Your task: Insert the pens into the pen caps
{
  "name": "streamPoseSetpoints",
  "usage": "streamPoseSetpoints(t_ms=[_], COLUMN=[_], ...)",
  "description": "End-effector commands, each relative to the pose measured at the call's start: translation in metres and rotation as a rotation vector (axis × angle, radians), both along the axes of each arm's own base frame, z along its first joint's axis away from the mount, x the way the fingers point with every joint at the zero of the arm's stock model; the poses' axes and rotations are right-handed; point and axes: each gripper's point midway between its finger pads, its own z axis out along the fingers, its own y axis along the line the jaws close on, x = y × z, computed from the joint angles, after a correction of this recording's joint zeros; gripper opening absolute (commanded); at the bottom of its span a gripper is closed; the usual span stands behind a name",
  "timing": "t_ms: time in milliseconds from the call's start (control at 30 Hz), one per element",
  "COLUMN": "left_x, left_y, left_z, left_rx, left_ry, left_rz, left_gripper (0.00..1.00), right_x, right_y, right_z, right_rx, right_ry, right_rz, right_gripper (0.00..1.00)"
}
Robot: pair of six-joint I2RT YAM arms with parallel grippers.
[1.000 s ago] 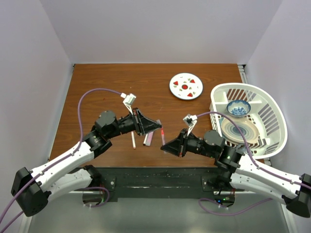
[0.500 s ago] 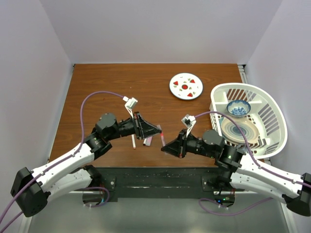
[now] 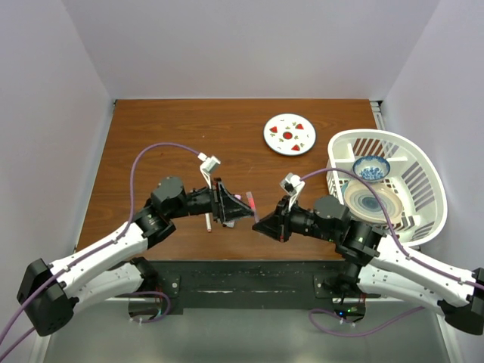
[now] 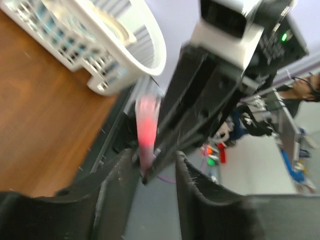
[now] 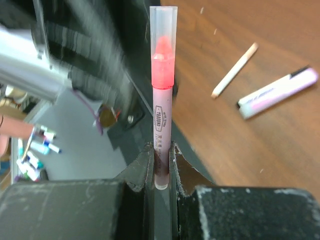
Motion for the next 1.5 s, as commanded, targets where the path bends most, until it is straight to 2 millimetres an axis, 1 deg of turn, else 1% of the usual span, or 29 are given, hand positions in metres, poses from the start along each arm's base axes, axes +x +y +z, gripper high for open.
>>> streamPoseSetpoints(t_ms=[0,33,67,100,167,200,300,433,500,533,600,733,767,800,833,867,900,933,967,1000,1033,1067,1133,1167,1233,1333,1367,1400,1467], left_x=[-0.023,-0.018,-0.016,-0.011,-0.007,-0.004,0.003,0.015,0.02,0.022,0.027,0.028,0.027,0.027,0.025,0.023,0.018,0.015,0.011,0.006,0.002,-0.001,-0.007,-0.01,-0.016,-0.025,-0.028,-0.024,-0.032], left_y=[-0.003,-0.001,0.0,0.0,0.002,0.003,0.004,0.007,0.007,0.005,0.004,0.0,-0.001,-0.002,-0.003,-0.005,-0.007,-0.008,-0.01,-0.01,-0.011,-0.011,-0.011,-0.011,-0.013,-0.019,-0.019,-0.021,-0.026], left_z=[0.019,0.029,0.034,0.043,0.05,0.056,0.062,0.069,0.075,0.074,0.079,0.087,0.087,0.086,0.087,0.08,0.079,0.076,0.061,0.062,0.056,0.042,0.036,0.026,0.018,0.002,-0.006,-0.014,-0.032], left_rx=[-0.01,-0.025,-0.034,-0.047,-0.047,-0.052,-0.056,-0.059,-0.061,-0.052,-0.054,-0.074,-0.075,-0.076,-0.086,-0.082,-0.093,-0.102,-0.089,-0.112,-0.114,-0.098,-0.103,-0.089,-0.079,-0.048,-0.033,-0.011,0.042], left_ry=[-0.031,-0.047,-0.06,-0.076,-0.092,-0.107,-0.12,-0.136,-0.149,-0.144,-0.149,-0.153,-0.152,-0.148,-0.139,-0.123,-0.12,-0.093,-0.064,-0.066,-0.04,-0.014,0.005,0.024,0.049,0.072,0.084,0.092,0.125], left_rz=[-0.094,-0.058,-0.043,-0.013,0.019,0.032,0.077,0.145,0.167,0.17,0.184,0.175,0.171,0.163,0.148,0.134,0.103,0.086,0.067,0.045,0.033,0.03,0.018,0.013,-0.004,-0.023,-0.029,0.003,-0.005], left_gripper=[0.52,0.56,0.64,0.66,0.71,0.72,0.77,0.78,0.76,0.75,0.72,0.64,0.59,0.51,0.33,0.25,0.17,0.07,0.04,0.01,0.0,0.0,0.0,0.0,0.0,0.0,0.0,0.0,0.0], right_x=[0.012,0.009,0.008,0.007,0.005,0.005,0.002,-0.001,-0.001,-0.003,-0.005,-0.006,-0.006,-0.006,-0.006,-0.006,-0.004,-0.003,-0.002,-0.001,0.001,0.005,0.011,0.017,0.026,0.039,0.042,0.047,0.055], right_y=[0.005,0.006,0.006,0.006,0.006,0.006,0.006,0.008,0.008,0.009,0.01,0.009,0.009,0.008,0.008,0.007,0.008,0.008,0.009,0.009,0.011,0.012,0.012,0.012,0.012,0.012,0.01,0.008,0.001], right_z=[0.066,0.063,0.061,0.057,0.056,0.055,0.054,0.055,0.054,0.055,0.054,0.052,0.051,0.05,0.05,0.05,0.056,0.061,0.064,0.07,0.074,0.075,0.088,0.095,0.101,0.12,0.133,0.139,0.155], right_rx=[0.162,0.166,0.165,0.162,0.163,0.163,0.163,0.167,0.166,0.168,0.169,0.17,0.17,0.171,0.173,0.176,0.2,0.214,0.227,0.243,0.254,0.252,0.275,0.282,0.286,0.294,0.31,0.324,0.337], right_ry=[-0.148,-0.138,-0.133,-0.121,-0.119,-0.115,-0.109,-0.1,-0.093,-0.093,-0.084,-0.072,-0.068,-0.064,-0.063,-0.061,-0.068,-0.073,-0.075,-0.078,-0.084,-0.086,-0.108,-0.128,-0.15,-0.188,-0.213,-0.231,-0.283], right_rz=[-0.022,-0.005,-0.002,0.001,0.007,0.01,0.021,0.037,0.042,0.048,0.059,0.062,0.06,0.058,0.055,0.05,0.041,0.035,0.03,0.025,0.018,0.001,-0.022,-0.053,-0.09,-0.145,-0.163,-0.193,-0.24], right_gripper=[0.0,0.0,0.0,0.0,0.0,0.0,0.0,0.0,0.0,0.0,0.0,0.0,0.0,0.0,0.0,0.0,0.0,0.0,0.0,0.0,0.0,0.0,0.0,0.0,0.0,0.0,0.0,0.0,0.0])
